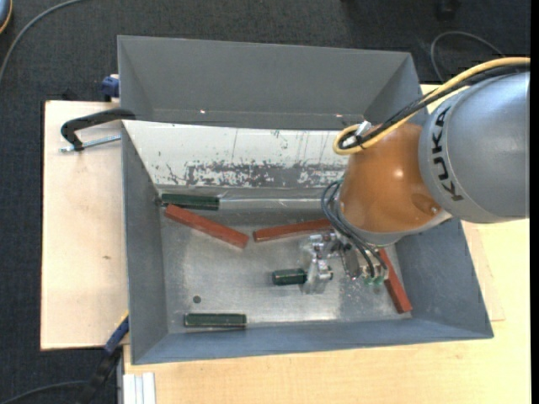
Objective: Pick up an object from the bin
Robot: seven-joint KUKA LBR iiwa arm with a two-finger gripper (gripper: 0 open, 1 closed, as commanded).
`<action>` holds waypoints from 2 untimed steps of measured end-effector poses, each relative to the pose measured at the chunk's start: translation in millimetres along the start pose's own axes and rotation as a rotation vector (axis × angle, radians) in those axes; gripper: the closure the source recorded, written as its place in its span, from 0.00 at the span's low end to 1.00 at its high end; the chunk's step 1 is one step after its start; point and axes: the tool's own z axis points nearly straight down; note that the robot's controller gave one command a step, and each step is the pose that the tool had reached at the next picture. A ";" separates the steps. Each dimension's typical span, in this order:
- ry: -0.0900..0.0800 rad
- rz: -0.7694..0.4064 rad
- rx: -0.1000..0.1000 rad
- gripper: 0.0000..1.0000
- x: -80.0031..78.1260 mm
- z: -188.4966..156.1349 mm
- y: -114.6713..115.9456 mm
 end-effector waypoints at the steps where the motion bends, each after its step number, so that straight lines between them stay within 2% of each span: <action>1: 0.004 0.002 0.001 0.00 0.8 2.3 -1.3; 2: 0.011 -0.430 -0.002 0.00 0.1 51.8 11.4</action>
Offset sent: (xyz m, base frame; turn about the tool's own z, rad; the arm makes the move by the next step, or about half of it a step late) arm 0.0000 0.0000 0.0000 0.0000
